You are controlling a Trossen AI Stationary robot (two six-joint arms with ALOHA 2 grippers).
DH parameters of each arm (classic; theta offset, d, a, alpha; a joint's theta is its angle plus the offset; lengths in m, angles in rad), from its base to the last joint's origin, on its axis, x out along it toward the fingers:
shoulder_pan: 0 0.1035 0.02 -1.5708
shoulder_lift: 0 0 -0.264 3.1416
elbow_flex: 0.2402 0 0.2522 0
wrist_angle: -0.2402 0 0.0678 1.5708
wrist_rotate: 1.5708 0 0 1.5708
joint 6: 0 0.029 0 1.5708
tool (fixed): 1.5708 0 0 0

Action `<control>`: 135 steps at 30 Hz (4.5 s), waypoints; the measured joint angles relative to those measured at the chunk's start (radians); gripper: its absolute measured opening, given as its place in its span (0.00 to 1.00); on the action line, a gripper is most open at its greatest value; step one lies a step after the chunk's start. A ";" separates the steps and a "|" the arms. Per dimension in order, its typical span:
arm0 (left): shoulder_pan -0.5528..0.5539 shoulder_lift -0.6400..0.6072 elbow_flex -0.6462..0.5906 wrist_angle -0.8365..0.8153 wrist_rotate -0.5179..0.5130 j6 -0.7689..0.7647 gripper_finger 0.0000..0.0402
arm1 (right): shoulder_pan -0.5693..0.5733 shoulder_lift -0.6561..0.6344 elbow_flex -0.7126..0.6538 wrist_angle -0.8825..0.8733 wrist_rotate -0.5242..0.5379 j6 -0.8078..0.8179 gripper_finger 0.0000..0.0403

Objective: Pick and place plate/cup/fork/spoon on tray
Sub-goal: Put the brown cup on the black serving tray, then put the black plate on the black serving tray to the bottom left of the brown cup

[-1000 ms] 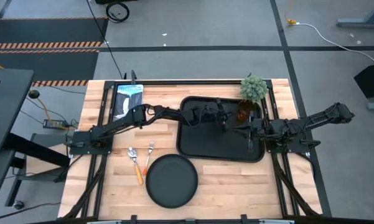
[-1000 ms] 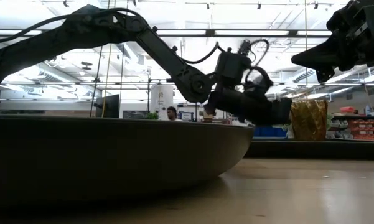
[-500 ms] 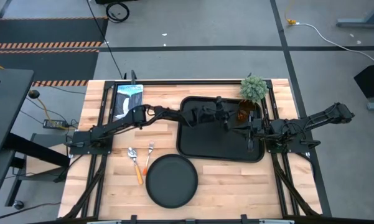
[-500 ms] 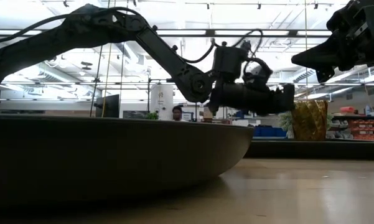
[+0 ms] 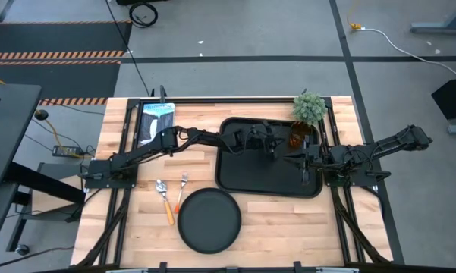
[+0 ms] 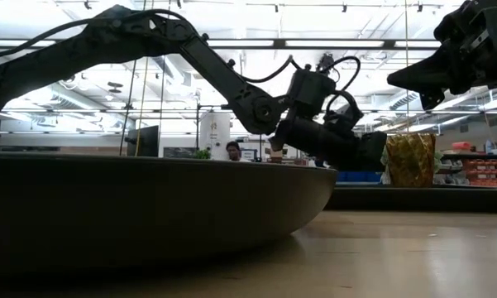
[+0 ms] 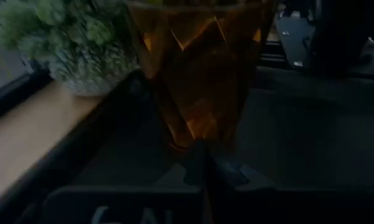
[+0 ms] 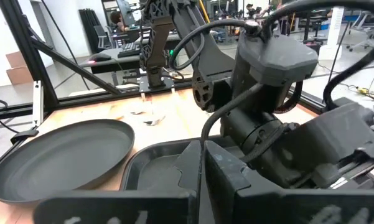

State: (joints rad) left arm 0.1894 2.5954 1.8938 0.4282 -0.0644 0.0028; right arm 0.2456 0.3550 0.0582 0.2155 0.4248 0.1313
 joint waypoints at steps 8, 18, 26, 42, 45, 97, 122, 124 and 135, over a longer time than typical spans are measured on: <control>0.002 -0.002 0.000 0.020 -0.010 -0.077 0.02 | 0.000 0.000 0.000 0.000 0.000 0.000 0.07; -0.005 0.120 0.265 -0.133 0.025 -0.093 0.02 | 0.000 0.000 0.000 0.000 0.000 0.000 0.07; -0.004 0.169 0.370 -0.294 0.028 -0.062 0.02 | 0.000 0.000 0.000 0.000 0.000 0.000 0.07; -0.014 0.185 0.369 -0.172 0.027 -0.035 0.02 | 0.000 0.000 0.000 0.000 0.000 0.000 0.07; -0.015 0.184 0.366 -0.205 0.029 -0.022 0.02 | 0.000 0.000 0.000 0.000 0.000 0.000 0.07; -0.153 -1.150 -0.839 -0.810 0.181 -0.120 0.02 | 0.000 0.000 0.000 0.017 0.000 0.000 0.07; -0.210 -1.173 -1.216 -0.659 0.388 -0.576 0.47 | 0.000 0.008 0.000 0.060 0.000 0.000 0.07; -0.223 -1.149 -1.210 -0.654 0.383 -0.575 0.48 | 0.000 0.011 0.000 0.069 0.000 0.000 0.07; -0.286 -1.008 -1.126 -0.658 0.340 -0.534 0.44 | 0.000 0.017 0.000 0.098 -0.005 0.000 0.07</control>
State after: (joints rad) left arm -0.0971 1.5876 0.7683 -0.2301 0.2751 -0.5316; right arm 0.2458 0.3719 0.0582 0.3130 0.4196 0.1313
